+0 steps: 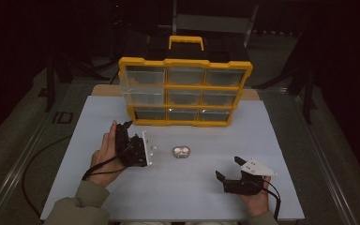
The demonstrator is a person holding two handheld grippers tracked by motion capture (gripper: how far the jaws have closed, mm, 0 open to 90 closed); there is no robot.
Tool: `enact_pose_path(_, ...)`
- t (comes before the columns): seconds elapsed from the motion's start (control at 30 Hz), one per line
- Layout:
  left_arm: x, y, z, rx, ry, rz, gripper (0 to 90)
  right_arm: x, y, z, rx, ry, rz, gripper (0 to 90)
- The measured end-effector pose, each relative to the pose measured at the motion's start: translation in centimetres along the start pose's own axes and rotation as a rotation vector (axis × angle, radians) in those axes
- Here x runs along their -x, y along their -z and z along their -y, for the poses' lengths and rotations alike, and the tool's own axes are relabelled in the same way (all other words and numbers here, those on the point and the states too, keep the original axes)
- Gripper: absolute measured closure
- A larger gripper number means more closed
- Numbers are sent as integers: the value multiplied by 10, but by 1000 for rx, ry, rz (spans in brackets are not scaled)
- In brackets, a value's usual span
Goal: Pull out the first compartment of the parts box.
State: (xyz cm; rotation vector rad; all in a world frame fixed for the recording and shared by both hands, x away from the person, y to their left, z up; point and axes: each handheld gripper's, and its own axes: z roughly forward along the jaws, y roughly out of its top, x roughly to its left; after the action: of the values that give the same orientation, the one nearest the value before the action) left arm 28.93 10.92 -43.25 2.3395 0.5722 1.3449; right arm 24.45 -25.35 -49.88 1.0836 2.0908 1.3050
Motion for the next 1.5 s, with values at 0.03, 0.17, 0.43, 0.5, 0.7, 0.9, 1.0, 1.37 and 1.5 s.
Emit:
enact_pose_path(0.03, 0, 0, 3, 3, 30, 27, 0, 0, 0, 0, 0, 0, 0, 83)
enact_pose_path(0.17, -3, -1, 13, 11, 125, 111, 0, 0, 0, 0, 0, -1, 0, 83)
enact_pose_path(0.43, -18, -3, 43, 60, 359, 284, 0, 0, 0, 0, 1, 0, 1, 83)
enact_pose_path(0.5, -23, -2, 51, 76, 417, 324, 0, 0, 0, 0, -1, 1, -1, 83)
enact_pose_path(0.7, -29, 0, 71, 131, 531, 411, 0, 0, 0, 0, -1, 0, -2, 83)
enact_pose_path(0.9, -31, 2, 93, 184, 639, 443, 0, 0, -1, 0, -3, 2, 1, 83)
enact_pose_path(1.0, -30, 3, 100, 198, 658, 439, 0, 0, -1, 0, -3, 2, 1, 83)
enact_pose_path(1.37, -15, 7, 123, 240, 684, 407, 0, 0, -1, 0, 0, 1, 1, 83)
enact_pose_path(1.5, -13, 9, 127, 261, 700, 368, 0, 1, -1, 0, 1, 5, 1, 83)
